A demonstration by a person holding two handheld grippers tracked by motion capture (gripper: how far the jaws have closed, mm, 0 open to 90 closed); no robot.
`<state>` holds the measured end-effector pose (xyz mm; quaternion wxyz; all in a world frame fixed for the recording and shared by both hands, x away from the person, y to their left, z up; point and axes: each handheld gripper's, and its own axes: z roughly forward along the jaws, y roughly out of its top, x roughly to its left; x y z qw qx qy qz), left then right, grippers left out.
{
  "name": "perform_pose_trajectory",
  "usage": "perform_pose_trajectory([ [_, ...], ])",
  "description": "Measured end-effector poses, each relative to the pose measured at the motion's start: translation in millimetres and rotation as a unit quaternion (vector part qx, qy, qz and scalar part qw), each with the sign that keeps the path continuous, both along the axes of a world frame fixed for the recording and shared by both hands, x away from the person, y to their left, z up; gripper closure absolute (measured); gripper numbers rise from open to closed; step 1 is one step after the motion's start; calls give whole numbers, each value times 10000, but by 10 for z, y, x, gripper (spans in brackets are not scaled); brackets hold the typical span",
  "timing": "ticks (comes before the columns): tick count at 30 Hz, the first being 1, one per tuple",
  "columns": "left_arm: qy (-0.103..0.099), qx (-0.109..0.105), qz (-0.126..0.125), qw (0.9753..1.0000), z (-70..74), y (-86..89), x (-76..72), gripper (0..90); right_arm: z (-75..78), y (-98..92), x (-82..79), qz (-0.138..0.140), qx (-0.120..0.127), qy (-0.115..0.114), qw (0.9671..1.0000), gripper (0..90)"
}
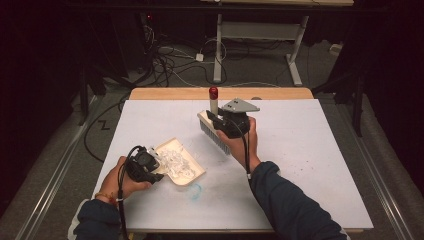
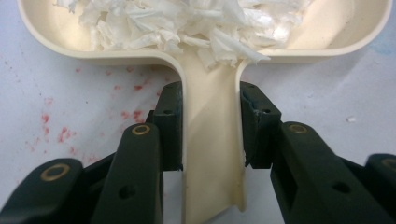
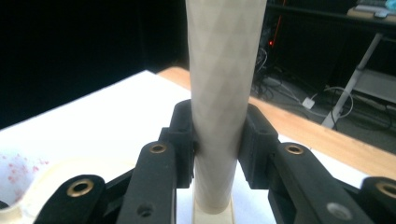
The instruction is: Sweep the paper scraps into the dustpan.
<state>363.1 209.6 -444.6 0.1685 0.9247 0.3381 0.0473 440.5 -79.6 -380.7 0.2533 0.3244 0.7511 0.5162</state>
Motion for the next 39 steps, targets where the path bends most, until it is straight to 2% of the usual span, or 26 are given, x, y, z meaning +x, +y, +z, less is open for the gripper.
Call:
perform_pose_trajectory([
  [1, -6, 4, 5, 10000, -1, 3, -5, 632, -29, 10, 6, 3, -21, 50, 10000, 708],
  [4, 70, 52, -15, 10000, 11, 19, -8, 633, -88, 62, 8, 63, -172, 11, 9998, 707],
  [6, 143, 14, 19, 9999, 18, 48, -17, 633, -134, 119, -17, 238, -166, 85, 9995, 708],
  [12, 233, 21, 42, 9997, 9, 83, -36, 633, -161, 248, -130, 436, -250, 29, 9987, 704],
  [18, 270, 36, 40, 9996, -10, 74, -23, 633, -179, 305, -159, 555, -260, 25, 9981, 699],
  [26, 296, 35, 57, 9995, -21, 68, -20, 633, -213, 416, -303, 881, -69, 138, 9960, 690],
  [31, 296, 38, 52, 9995, -24, 67, -19, 633, -181, 514, -402, 1374, 96, 174, 9903, 707],
  [35, 289, 55, 39, 9996, -28, 65, -18, 633, -142, 524, -436, 1464, 183, 156, 9889, 707],
  [39, 281, 65, 27, 9996, -26, 66, -19, 633, -79, 491, -454, 1429, 166, 52, 9896, 707],
])
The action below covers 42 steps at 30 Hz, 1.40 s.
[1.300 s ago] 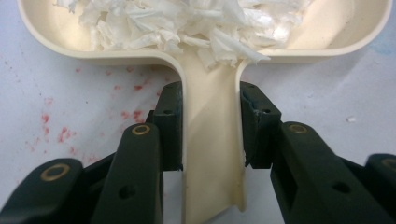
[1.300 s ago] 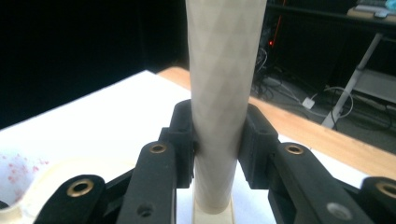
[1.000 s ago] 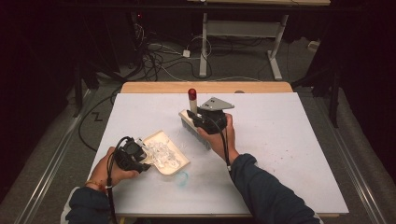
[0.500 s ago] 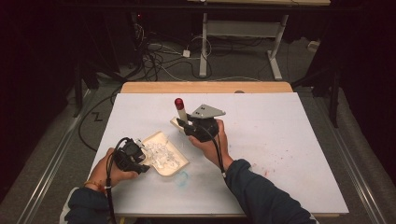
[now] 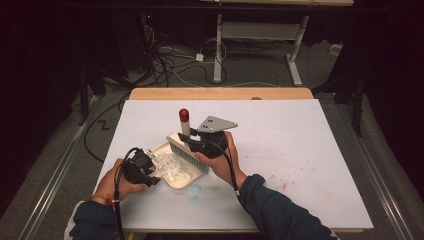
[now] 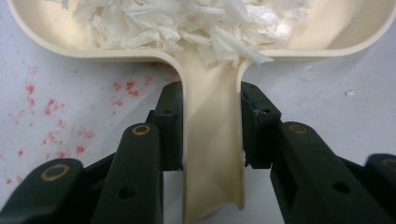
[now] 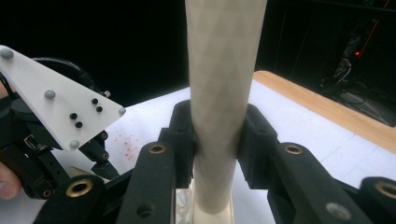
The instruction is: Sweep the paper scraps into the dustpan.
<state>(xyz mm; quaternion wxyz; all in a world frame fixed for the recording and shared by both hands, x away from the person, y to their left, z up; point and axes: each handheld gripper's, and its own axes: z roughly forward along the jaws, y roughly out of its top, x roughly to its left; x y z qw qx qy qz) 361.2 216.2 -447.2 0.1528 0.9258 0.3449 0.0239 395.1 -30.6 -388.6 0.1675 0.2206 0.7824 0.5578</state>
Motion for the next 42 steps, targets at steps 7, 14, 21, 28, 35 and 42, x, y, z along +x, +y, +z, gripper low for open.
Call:
perform_pose_trajectory([
  [7, 7, 4, 26, 10000, -8, -7, 2, 632, 154, -137, 33, -202, 142, -134, 9996, 707],
  [14, 13, -13, 23, 10000, -14, -3, 5, 632, 79, -191, 170, -569, -128, -142, 9982, 707],
  [21, -13, -10, 18, 10000, -14, -4, 7, 632, -67, -74, 274, -484, -242, -239, 9982, 707],
  [28, -1, -59, 38, 10000, -18, 17, 1, 632, -117, 57, 96, 228, -271, -195, 9992, 704],
  [35, 5, -39, 49, 10000, 14, 73, -56, 633, -1, 24, -29, 476, -252, -329, 9980, 707],
  [42, 69, -44, 87, 9999, 7, 108, -104, 632, 142, -204, 35, 248, -256, -359, 9987, 707],
])
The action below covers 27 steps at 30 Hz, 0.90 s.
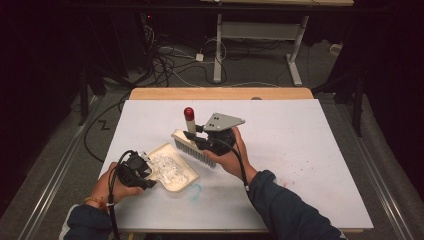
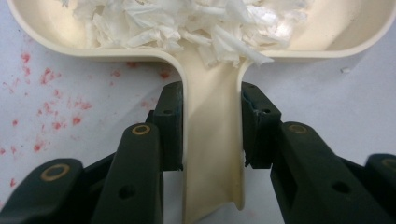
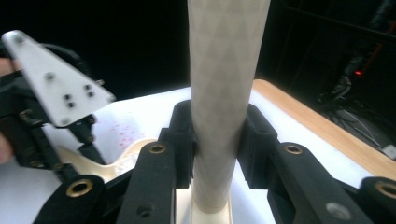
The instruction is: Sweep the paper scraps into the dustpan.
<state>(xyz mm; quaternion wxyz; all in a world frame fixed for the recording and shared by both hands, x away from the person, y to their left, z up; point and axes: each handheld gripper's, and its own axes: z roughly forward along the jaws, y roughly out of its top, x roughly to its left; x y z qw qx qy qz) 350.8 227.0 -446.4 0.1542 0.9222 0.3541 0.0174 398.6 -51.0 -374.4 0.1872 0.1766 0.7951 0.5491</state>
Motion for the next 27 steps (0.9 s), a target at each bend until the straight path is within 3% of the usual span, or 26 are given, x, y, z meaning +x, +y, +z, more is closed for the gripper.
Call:
perform_pose_trajectory([
  [4, -6, -9, 29, 10000, -7, 0, -10, 632, 37, -116, 33, -227, -19, -23, 9997, 707],
  [11, 27, 86, -51, 9999, 10, -6, -46, 632, -4, -335, 16, -716, -295, 119, 9969, 706],
  [15, 66, 253, -249, 9993, 49, -52, -91, 633, -56, -441, -47, -723, -491, 181, 9960, 706],
  [20, 109, 273, -252, 9992, 72, -81, -114, 633, -96, -527, -158, -728, -574, 285, 9953, 706],
  [27, 172, 238, -165, 9994, 78, -101, -124, 633, -147, -380, -460, -395, -705, 340, 9961, 695],
])
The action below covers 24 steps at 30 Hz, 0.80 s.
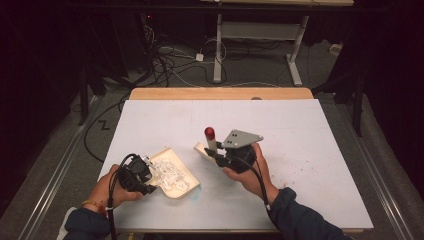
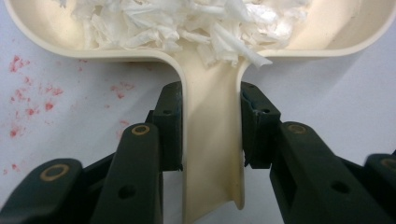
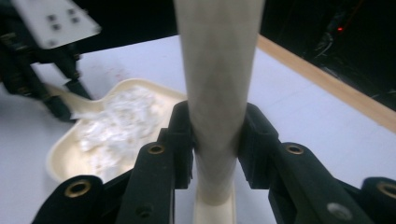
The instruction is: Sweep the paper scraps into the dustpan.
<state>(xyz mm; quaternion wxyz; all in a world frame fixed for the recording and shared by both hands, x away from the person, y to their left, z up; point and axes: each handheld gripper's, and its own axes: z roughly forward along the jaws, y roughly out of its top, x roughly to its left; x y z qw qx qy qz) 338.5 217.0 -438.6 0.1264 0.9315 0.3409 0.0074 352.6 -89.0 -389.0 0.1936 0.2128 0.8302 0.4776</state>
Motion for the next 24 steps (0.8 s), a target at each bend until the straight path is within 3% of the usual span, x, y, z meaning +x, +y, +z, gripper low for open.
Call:
perform_pose_trajectory([
  [2, -10, -4, 5, 10000, 4, -1, -6, 633, -37, 137, -175, 128, -133, -57, 9998, 688],
  [6, -57, 7, 21, 10000, 7, -11, -23, 632, -64, 284, -330, 305, -254, -177, 9991, 688],
  [10, -79, 18, 5, 10000, 5, -18, -34, 632, -41, 434, -442, 546, -188, -192, 9981, 694],
  [16, -73, 20, 8, 10000, -14, -19, -40, 632, 116, 409, -434, 643, 170, -154, 9977, 707],
  [24, -72, -48, 90, 9999, -24, -16, -45, 632, 299, 215, -326, 378, 448, -294, 9978, 706],
])
